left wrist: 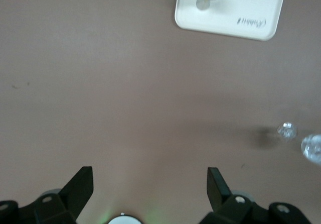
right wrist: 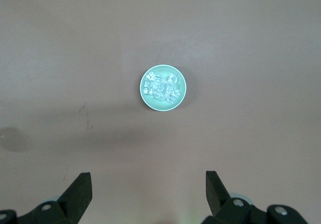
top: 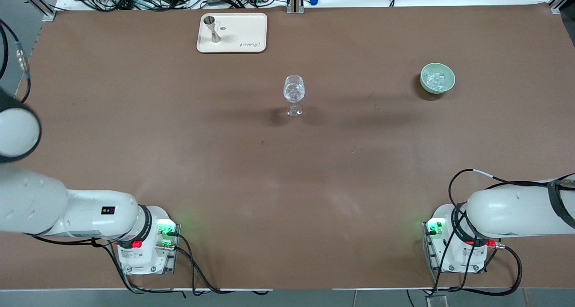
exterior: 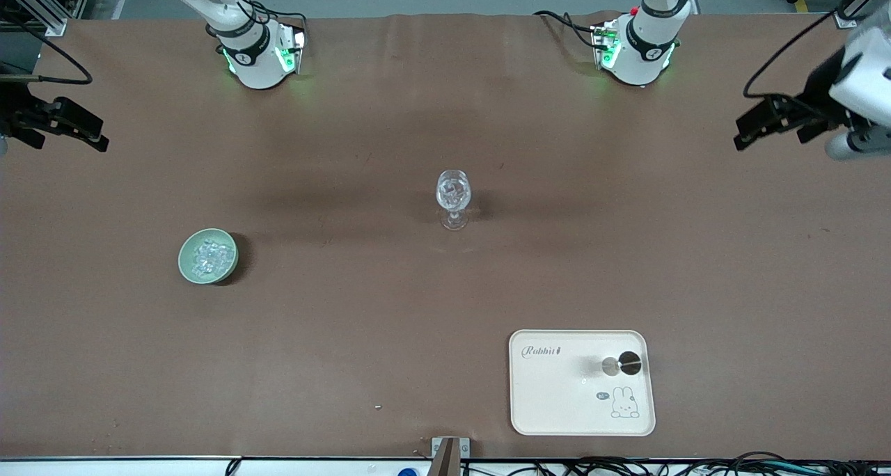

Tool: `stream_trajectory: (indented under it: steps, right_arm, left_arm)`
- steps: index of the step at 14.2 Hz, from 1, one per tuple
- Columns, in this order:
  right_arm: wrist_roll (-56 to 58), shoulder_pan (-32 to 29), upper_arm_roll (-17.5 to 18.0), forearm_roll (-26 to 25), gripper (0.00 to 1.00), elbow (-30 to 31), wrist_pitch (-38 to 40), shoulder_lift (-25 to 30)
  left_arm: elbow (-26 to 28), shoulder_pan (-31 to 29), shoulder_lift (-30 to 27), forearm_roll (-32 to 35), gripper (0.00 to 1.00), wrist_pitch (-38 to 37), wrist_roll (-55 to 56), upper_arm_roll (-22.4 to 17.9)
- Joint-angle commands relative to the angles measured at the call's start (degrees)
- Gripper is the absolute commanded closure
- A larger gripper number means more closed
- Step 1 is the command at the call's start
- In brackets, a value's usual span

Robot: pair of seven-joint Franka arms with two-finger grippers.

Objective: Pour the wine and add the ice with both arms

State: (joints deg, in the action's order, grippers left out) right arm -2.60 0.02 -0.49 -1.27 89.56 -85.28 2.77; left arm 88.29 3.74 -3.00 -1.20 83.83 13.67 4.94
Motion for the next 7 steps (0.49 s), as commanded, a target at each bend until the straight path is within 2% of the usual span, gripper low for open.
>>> stream_trajectory:
  steps: [1,7]
  right_arm:
    - [0.40,-0.99,0.76,0.30,0.00,0.53,0.12,0.04]
    - [0.40,-0.03,0.76,0.30,0.00,0.53,-0.14,0.04]
  left_arm:
    - [8.91,1.71,-6.93,-0.56,0.00,3.44,-3.20,-1.69]
    - [5.06,0.92,-4.74,0.14,0.00,0.37,-3.21,-1.60]
